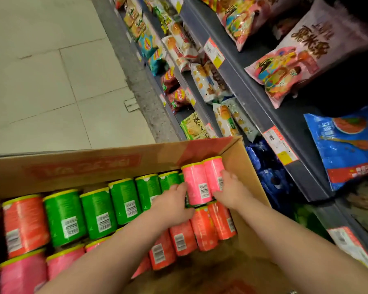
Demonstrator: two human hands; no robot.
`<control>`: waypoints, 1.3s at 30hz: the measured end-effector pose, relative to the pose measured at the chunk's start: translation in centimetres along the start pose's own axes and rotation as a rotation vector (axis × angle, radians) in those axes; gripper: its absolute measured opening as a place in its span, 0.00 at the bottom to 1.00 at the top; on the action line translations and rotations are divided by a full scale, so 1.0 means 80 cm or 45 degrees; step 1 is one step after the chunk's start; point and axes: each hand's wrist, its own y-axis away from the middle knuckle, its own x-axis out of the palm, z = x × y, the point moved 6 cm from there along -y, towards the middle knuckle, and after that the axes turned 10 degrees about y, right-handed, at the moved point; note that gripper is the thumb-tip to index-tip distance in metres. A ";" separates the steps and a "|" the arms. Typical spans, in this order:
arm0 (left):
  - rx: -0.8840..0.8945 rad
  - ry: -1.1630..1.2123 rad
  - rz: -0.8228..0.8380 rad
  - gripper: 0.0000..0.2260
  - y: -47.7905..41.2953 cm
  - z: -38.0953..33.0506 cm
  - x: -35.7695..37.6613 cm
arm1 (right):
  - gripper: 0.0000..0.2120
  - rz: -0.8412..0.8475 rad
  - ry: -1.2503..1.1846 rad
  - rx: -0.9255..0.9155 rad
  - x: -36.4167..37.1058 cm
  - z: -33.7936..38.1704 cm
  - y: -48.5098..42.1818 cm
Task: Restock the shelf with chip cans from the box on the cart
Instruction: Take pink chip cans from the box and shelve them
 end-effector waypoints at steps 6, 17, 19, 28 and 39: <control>-0.141 0.537 -0.055 0.35 -0.025 0.013 0.008 | 0.32 -0.084 -0.280 0.129 0.014 -0.004 -0.014; -0.361 1.053 -0.265 0.28 -0.052 0.037 0.023 | 0.36 -0.066 -0.564 0.283 0.045 -0.006 -0.029; -0.366 1.032 -0.309 0.28 -0.054 0.038 0.025 | 0.35 -0.049 -0.529 0.309 0.050 -0.009 -0.028; -0.330 1.032 -0.270 0.32 -0.023 0.029 0.036 | 0.25 0.015 -0.702 0.336 0.060 -0.018 0.013; -0.293 1.144 -0.383 0.31 0.072 0.000 0.048 | 0.19 -0.043 -0.920 0.208 0.052 -0.030 0.110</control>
